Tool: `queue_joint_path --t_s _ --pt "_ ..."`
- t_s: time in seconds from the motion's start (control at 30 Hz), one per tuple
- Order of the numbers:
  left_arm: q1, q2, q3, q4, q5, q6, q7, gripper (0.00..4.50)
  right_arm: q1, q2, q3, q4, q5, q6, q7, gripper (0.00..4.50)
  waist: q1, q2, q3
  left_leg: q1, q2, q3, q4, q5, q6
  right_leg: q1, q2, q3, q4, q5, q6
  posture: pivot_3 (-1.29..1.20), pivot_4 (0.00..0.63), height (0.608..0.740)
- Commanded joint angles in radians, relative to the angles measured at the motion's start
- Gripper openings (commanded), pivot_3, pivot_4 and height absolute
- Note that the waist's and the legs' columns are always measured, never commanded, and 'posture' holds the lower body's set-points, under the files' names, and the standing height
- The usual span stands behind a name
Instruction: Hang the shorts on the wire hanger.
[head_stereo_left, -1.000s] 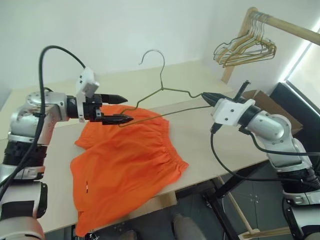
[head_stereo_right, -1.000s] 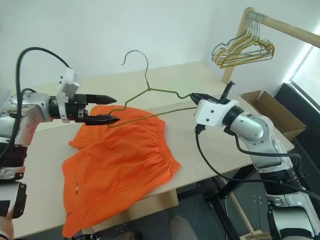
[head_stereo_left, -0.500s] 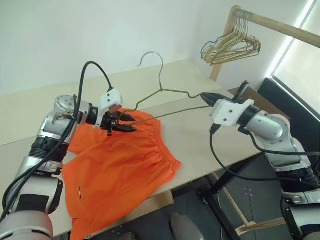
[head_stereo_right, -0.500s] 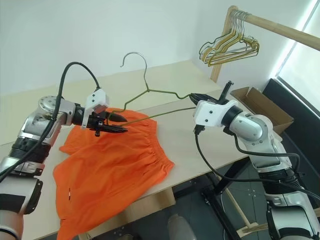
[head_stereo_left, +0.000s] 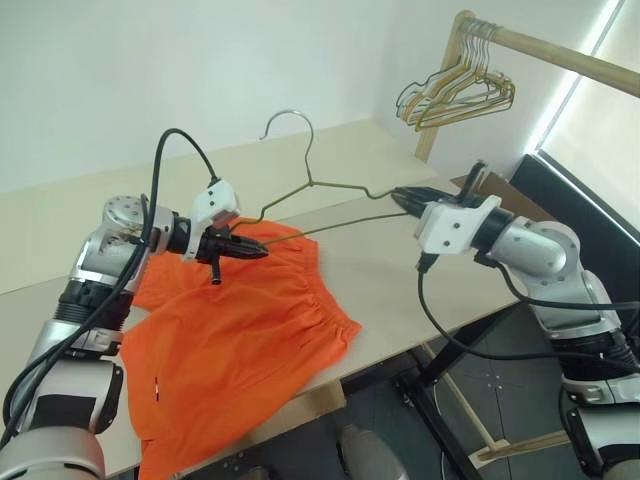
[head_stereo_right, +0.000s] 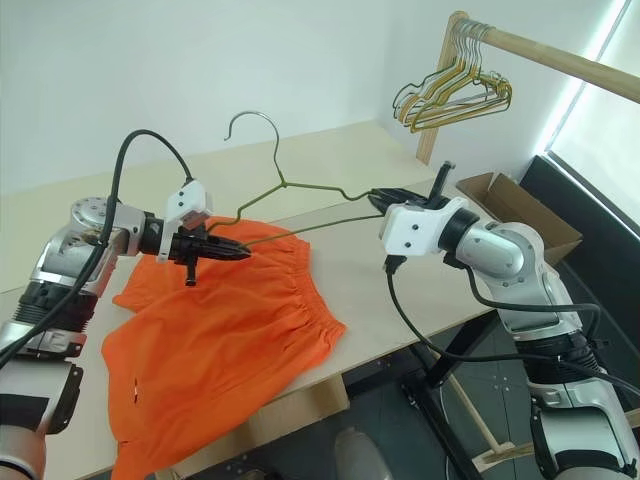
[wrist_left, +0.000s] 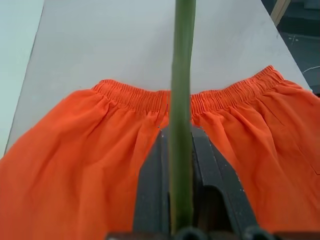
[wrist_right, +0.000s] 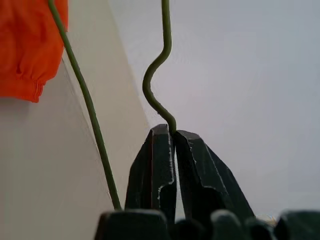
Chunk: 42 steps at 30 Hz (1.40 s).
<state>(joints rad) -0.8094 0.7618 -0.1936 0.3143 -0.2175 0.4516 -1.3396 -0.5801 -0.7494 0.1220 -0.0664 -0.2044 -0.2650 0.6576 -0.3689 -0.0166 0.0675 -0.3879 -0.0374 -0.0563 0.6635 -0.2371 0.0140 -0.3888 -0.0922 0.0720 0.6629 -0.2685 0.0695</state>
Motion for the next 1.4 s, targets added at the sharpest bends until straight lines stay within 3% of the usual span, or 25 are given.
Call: queue_joint_path --t_s 0.03,0.17,0.27,0.33,0.47,0.6,0.73,1.0,1.1,1.4 --pt "0.020 0.035 0.052 -0.072 -0.004 0.016 0.034 0.00 -0.015 -0.036 0.007 -0.035 0.081 -0.031 0.112 1.42 0.001 0.000 0.000 0.000 0.000 0.000 0.000 0.000 0.000 0.000 0.000 0.000 0.000 0.000 0.000 -0.26 0.000 0.740" --pt "0.057 0.068 0.046 -0.101 0.029 -0.001 0.057 0.00 -0.010 -0.081 -0.002 -0.046 0.163 0.017 0.232 2.76 0.006 0.000 0.000 0.000 0.000 0.000 0.000 0.000 0.000 0.000 0.000 0.000 0.000 0.000 0.000 -0.25 0.000 0.740" --pt "0.094 0.106 0.020 -0.122 0.092 -0.107 0.059 0.00 -0.027 -0.117 -0.012 -0.096 0.283 0.220 0.347 3.86 0.009 0.000 0.000 0.000 0.000 0.000 0.000 0.000 0.000 0.001 0.000 0.000 0.000 0.000 0.000 -0.24 0.000 0.740" --pt "0.111 0.117 0.010 -0.131 0.124 -0.155 0.065 0.00 -0.078 -0.157 -0.005 -0.148 0.395 0.481 0.438 4.46 0.011 0.000 0.000 0.000 0.000 0.000 0.000 0.000 0.000 0.001 0.000 0.000 0.000 0.000 0.000 -0.24 0.000 0.740" --pt "0.118 0.109 0.022 -0.157 0.109 -0.159 0.051 0.00 -0.186 -0.206 0.059 -0.170 0.473 0.786 0.567 4.46 0.029 0.001 -0.001 0.000 0.000 0.000 0.001 0.000 0.000 0.000 -0.001 0.000 -0.001 0.000 0.000 -0.24 0.000 0.740" --pt "0.125 0.099 0.024 -0.187 0.101 -0.167 0.049 0.00 -0.336 -0.141 0.191 -0.073 0.405 0.983 0.566 4.46 0.035 0.001 -0.004 0.000 0.000 -0.001 0.002 0.000 0.000 0.000 -0.001 -0.001 -0.005 0.000 0.001 -0.24 0.000 0.740" --pt "0.132 0.090 0.031 -0.218 0.089 -0.148 0.054 0.00 -0.414 -0.065 0.295 0.051 0.314 0.993 0.544 4.46 0.044 0.001 -0.004 -0.001 -0.001 -0.001 0.002 0.000 0.000 -0.001 -0.002 0.000 -0.003 0.000 0.001 -0.24 0.000 0.740" --pt "0.149 0.094 0.037 -0.241 0.080 -0.139 0.057 0.00 -0.476 0.039 0.370 0.187 0.238 0.964 0.569 4.46 0.054 0.001 -0.004 -0.004 -0.002 -0.001 0.003 0.000 0.000 -0.003 -0.003 -0.001 0.001 0.000 0.000 -0.22 0.000 0.740" --pt "0.147 0.100 0.040 -0.245 0.078 -0.139 0.052 0.00 -0.483 0.058 0.377 0.213 0.229 0.948 0.598 3.59 0.054 0.001 -0.004 -0.004 -0.002 -0.002 0.004 0.000 0.000 -0.003 -0.003 -0.001 0.001 0.000 0.001 -0.22 0.000 0.740" --pt "0.154 0.111 0.036 -0.246 0.086 -0.157 0.041 0.00 -0.484 0.079 0.357 0.205 0.225 0.943 0.643 0.42 0.052 0.001 -0.004 -0.004 -0.002 -0.002 0.004 0.000 0.000 -0.003 -0.003 -0.001 0.001 0.000 0.001 -0.22 0.000 0.740"
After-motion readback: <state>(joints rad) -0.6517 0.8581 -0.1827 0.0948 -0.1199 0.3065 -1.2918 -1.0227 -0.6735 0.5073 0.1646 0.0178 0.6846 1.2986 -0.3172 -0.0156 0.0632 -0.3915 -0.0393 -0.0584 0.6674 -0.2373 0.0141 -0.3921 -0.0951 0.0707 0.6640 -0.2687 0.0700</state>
